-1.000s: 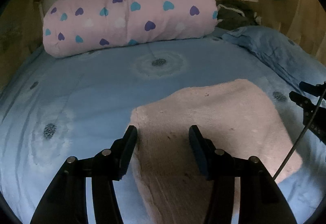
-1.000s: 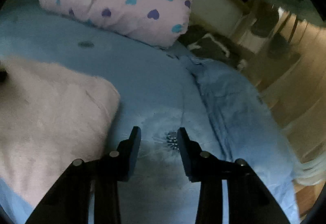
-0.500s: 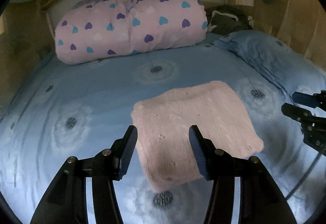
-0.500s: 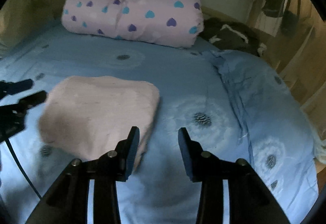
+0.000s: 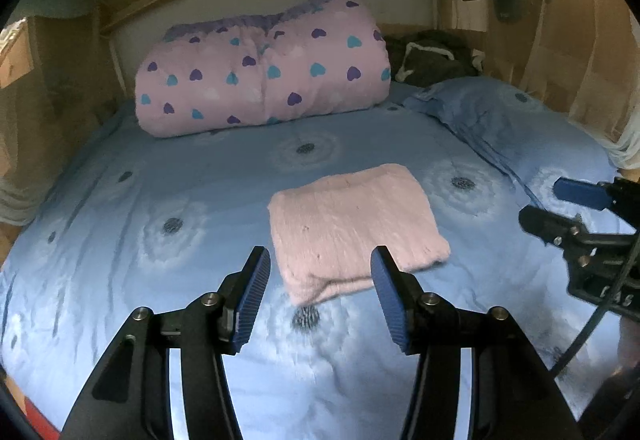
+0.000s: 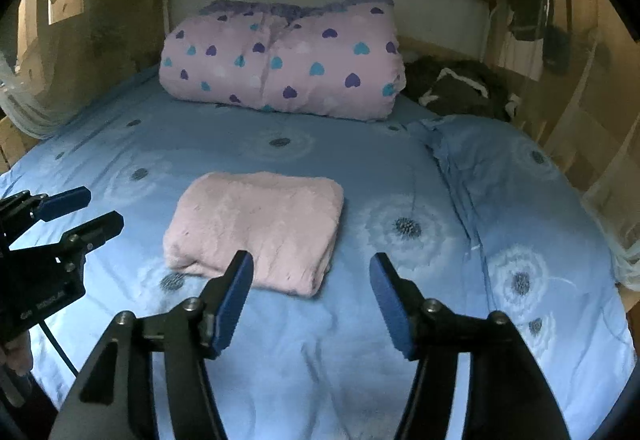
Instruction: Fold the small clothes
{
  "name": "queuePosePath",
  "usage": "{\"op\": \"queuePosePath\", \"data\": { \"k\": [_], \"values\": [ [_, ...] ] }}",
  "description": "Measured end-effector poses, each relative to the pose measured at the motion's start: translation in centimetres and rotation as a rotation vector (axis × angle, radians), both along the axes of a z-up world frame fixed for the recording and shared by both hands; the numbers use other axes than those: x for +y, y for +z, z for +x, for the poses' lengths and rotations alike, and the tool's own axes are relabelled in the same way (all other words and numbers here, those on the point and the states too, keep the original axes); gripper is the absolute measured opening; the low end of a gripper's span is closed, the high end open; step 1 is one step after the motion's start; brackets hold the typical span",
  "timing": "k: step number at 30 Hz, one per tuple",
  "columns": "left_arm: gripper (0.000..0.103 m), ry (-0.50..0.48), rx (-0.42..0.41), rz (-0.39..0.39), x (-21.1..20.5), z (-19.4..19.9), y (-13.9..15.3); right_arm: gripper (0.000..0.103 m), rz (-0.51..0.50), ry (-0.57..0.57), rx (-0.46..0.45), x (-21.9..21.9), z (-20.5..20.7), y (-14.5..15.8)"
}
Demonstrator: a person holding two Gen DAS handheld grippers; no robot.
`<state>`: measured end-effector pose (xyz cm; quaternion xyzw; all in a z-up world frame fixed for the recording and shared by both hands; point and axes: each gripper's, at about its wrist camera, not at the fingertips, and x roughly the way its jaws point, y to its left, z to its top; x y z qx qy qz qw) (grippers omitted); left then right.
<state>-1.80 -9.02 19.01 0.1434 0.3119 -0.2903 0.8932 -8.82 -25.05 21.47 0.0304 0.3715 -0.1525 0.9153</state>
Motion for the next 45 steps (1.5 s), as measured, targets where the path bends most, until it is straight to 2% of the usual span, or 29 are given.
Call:
{"op": "queuePosePath", "data": {
  "k": [4,7,16,23,31,33,36,41,45],
  "values": [
    [0.033,0.017,0.008,-0.005,1.1,-2.2,0.3,0.066,0.006,0.007,0.000,1.5,-2.0,-0.1],
    [0.033,0.029,0.029,0.010,1.7,-3.6,-0.6,0.067,0.014,0.004,0.012,2.5,-3.1,-1.0],
    [0.033,0.112,0.196,0.032,4.0,-5.2,-6.9,0.068,0.064,-0.037,0.104,3.8,-5.1,-6.4],
    [0.033,0.166,0.273,0.059,4.2,-4.8,-10.6,0.068,0.118,-0.047,0.215,3.5,-5.5,-11.7],
    [0.033,0.164,0.353,0.154,2.5,-3.3,-17.0,0.068,0.120,-0.129,0.346,1.4,-3.8,-16.6],
    [0.033,0.166,0.357,0.154,2.4,-2.9,-18.0,0.068,0.128,-0.143,0.366,0.9,-3.1,-17.4],
    [0.033,0.165,0.321,0.150,1.8,-2.5,-18.1,0.068,0.132,-0.147,0.389,0.6,-2.0,-18.3],
    [0.035,0.177,0.323,0.144,1.1,-1.5,-18.4,0.073,0.035,-0.112,0.405,1.1,0.1,-18.7],
    [0.037,0.190,0.316,0.138,0.5,-0.6,-18.6,0.077,0.020,-0.116,0.406,0.9,1.2,-19.1]
  ]
}}
